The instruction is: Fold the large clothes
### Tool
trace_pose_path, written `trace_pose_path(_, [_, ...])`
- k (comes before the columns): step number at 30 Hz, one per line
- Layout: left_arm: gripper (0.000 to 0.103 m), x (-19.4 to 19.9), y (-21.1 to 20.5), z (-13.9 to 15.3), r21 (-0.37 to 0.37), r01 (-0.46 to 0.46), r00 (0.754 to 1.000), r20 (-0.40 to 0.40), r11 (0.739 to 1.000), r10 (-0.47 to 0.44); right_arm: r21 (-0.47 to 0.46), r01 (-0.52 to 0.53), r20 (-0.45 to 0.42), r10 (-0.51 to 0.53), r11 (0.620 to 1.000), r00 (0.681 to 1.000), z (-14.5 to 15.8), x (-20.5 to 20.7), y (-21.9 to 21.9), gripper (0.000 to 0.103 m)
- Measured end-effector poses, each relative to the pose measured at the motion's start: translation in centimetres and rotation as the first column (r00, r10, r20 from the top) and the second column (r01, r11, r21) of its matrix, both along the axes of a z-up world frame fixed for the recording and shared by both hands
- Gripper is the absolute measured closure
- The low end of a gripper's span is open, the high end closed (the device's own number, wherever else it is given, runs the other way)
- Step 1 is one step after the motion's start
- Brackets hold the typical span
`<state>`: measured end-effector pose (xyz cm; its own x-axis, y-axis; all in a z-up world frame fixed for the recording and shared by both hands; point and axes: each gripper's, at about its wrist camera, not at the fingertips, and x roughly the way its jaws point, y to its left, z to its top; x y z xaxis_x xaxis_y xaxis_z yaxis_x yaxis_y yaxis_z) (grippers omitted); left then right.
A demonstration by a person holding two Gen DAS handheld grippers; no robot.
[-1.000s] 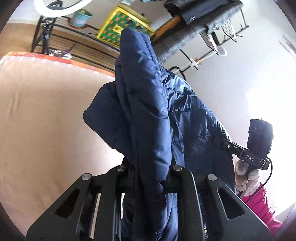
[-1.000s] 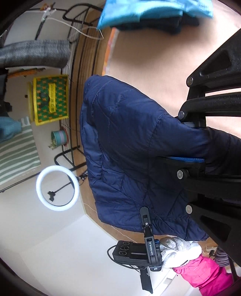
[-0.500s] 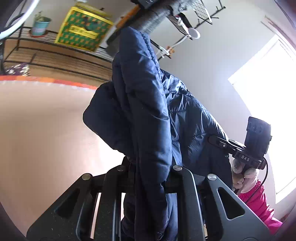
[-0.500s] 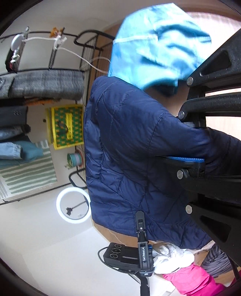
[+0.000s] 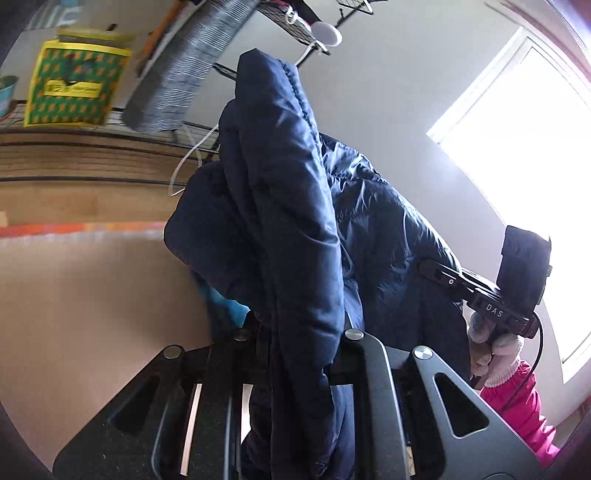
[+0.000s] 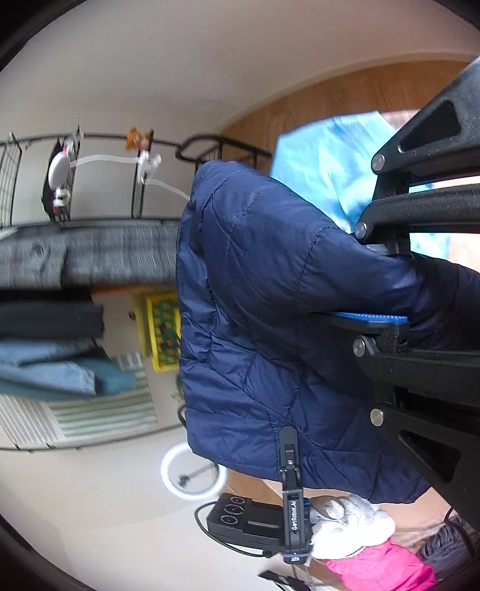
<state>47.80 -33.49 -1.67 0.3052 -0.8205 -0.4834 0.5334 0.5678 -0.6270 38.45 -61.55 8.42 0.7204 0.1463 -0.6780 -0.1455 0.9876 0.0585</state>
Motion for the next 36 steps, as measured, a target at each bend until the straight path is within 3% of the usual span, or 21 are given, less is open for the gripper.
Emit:
trace_pose_path(8, [0.088,4.2,-8.1,-2.7,0.0,0.003,1.0,-0.01,1.0,-0.003,-0.068,0.062,0.02,-0.061,0.996,0.998,-0.9,3.7,-5.4,0.086])
trace_pose_path(17, [0.088,5.6,-11.4,-7.2,0.07,-0.091,0.996,-0.005,0.993,0.092,-0.153,0.105,0.009,-0.105,0.983,0.994,-6.8,9.5,-8.9,0.085])
trace_pose_path(20, [0.086,5.9,-11.2,-8.4,0.097,-0.126,0.992,-0.012,0.987,0.128,-0.186,0.166,-0.043,-0.177,0.968,0.983,-9.0,11.3,-10.1,0.073])
trace_pose_path(21, [0.083,6.0,-11.2,-8.8,0.105,-0.135,0.99,-0.018,0.985,0.138,-0.2,0.194,-0.058,-0.209,0.96,0.976,-9.5,11.7,-10.6,0.06])
trace_pose_path(24, [0.075,5.9,-11.2,-9.2,0.128,-0.146,0.988,-0.033,0.981,0.151,-0.277,0.307,-0.025,-0.326,0.911,0.945,-9.7,11.2,-11.8,0.045])
trace_pose_path(27, [0.059,5.3,-11.0,-8.7,0.175,-0.124,0.991,-0.02,0.977,0.13,-0.178,0.339,-0.028,-0.349,0.924,0.937,-8.7,8.4,-13.1,0.032])
trace_pose_path(32, [0.057,4.1,-8.8,-6.5,0.2,-0.176,0.984,0.049,0.964,0.17,-0.056,0.386,-0.028,-0.388,0.921,0.921,-8.6,0.7,-13.8,0.021])
trace_pose_path(36, [0.057,1.6,-7.4,-2.5,0.194,-0.254,0.949,0.238,0.948,0.206,0.077,0.428,-0.103,-0.42,0.9,0.902,-11.2,-4.2,-14.9,0.018])
